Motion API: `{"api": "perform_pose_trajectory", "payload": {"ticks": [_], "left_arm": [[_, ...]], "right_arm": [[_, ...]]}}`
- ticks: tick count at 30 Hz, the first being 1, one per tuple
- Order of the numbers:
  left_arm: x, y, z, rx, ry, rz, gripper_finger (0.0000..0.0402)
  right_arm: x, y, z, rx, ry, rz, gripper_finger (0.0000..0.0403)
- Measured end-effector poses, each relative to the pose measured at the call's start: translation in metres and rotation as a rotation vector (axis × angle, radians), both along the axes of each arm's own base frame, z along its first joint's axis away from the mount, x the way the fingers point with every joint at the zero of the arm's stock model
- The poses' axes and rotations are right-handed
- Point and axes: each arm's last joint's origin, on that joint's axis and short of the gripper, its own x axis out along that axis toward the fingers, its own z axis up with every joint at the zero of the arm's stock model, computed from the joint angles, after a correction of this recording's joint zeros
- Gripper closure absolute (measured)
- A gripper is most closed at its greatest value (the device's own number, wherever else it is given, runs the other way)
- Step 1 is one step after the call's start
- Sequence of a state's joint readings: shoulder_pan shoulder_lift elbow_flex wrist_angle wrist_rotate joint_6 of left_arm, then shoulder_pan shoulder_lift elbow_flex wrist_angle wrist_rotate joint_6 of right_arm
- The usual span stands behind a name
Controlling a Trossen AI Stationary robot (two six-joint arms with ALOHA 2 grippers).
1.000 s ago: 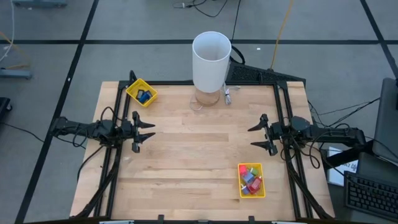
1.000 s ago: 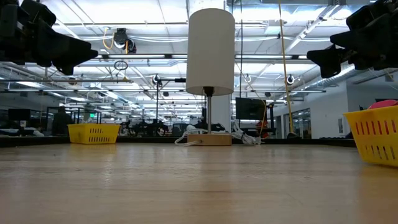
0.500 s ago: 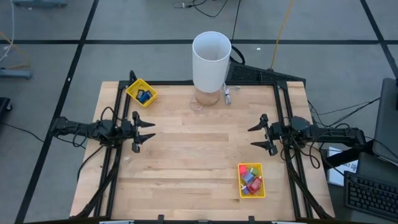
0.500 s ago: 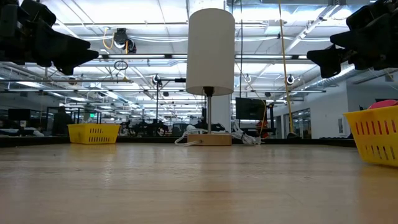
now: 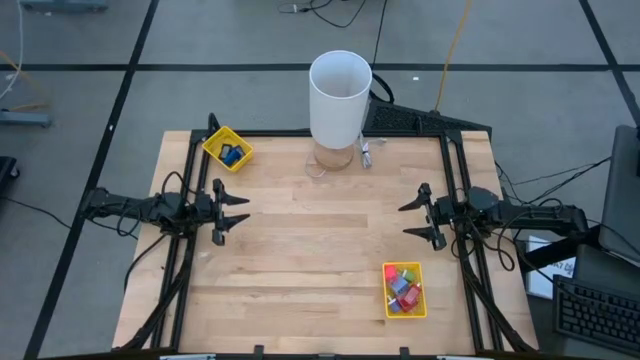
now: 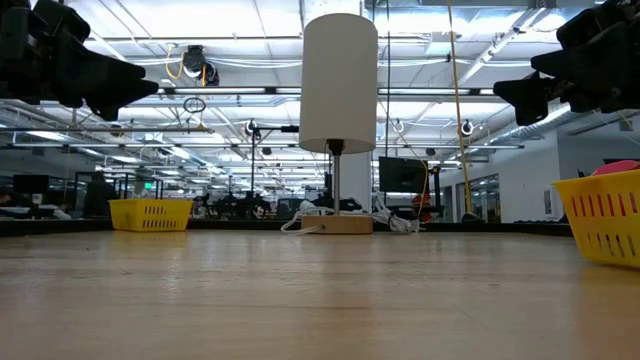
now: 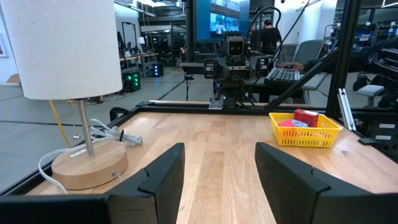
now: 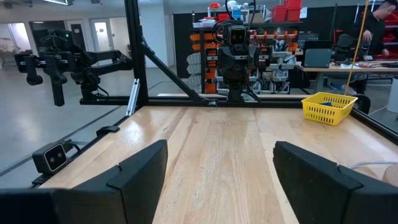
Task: Pick & Place Office items
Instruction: Return to Home Position
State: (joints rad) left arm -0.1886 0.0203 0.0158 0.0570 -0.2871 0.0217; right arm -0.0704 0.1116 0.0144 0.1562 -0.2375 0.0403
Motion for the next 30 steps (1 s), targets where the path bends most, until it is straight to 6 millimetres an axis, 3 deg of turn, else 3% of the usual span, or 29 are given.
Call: {"api": "perform_pose_trajectory", "payload": {"ticks": [18,30], "left_arm": [[0.0,0.0,0.0,0.0,0.0,0.0,0.024],[0.0,0.0,0.0,0.0,0.0,0.0,0.0215]], "right_arm": [[0.0,0.0,0.0,0.0,0.0,0.0,0.0124],[0.0,0.0,0.0,0.0,0.0,0.0,0.0124]]}}
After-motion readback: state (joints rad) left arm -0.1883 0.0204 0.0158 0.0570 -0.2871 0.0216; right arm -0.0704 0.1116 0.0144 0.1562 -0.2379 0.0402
